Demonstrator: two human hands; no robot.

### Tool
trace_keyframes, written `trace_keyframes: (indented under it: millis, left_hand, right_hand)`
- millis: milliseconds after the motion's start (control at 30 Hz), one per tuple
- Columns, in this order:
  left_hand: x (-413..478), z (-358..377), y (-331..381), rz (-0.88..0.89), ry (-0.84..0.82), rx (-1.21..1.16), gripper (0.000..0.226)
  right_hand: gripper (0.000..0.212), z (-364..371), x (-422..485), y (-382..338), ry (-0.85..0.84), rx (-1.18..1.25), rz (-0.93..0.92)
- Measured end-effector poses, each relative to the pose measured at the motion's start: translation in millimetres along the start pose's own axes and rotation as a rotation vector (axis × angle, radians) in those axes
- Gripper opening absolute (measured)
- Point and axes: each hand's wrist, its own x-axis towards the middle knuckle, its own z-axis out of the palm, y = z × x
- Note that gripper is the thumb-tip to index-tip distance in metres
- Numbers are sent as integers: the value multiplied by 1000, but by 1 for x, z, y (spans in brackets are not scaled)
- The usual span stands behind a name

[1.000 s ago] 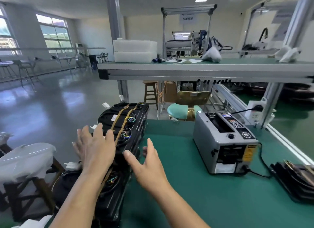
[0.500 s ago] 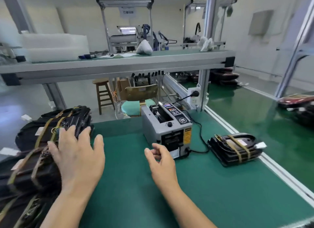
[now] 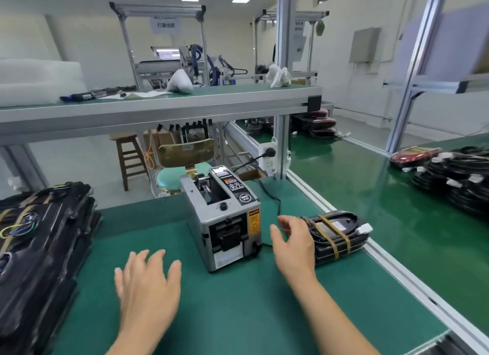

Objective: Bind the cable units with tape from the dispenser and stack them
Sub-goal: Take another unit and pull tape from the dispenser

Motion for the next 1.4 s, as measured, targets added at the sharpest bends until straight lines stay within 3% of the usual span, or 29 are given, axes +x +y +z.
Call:
trace_keyframes:
  millis: [167,367,567,1067,1167,1267,1333,1400]
  left_hand:
    - [-13,50,16,59,-180,50,51]
    - [-17,79,27,73,-245,40,55]
    - [-8,79,24,56,-279,10,50]
    - [-7,72,16,53,-325,-131,54]
    - [-15,68,18,11,-307,-242,57]
    - [-34,63,29,-63,-168,-392,62]
    - [-49,58,41,15,-83,-499,61]
    - [-59,52,55,159,-134,-630,65]
  right_hand:
    - [43,-25,40,18,38,-588,-70]
    - [62,-28,46,41,-131,-773,14]
    - [44,-28,43,43,-79,-731,-29]
    - [19,-33,17,27,-89,-605,87]
    - [15,-35,9,20,-52,-549,105]
    - [19,-35,1,7,-21,-476,111]
    - [22,-34,-4,-4,24,-400,114]
    - [24,-31,-10,-17,60,-293,127]
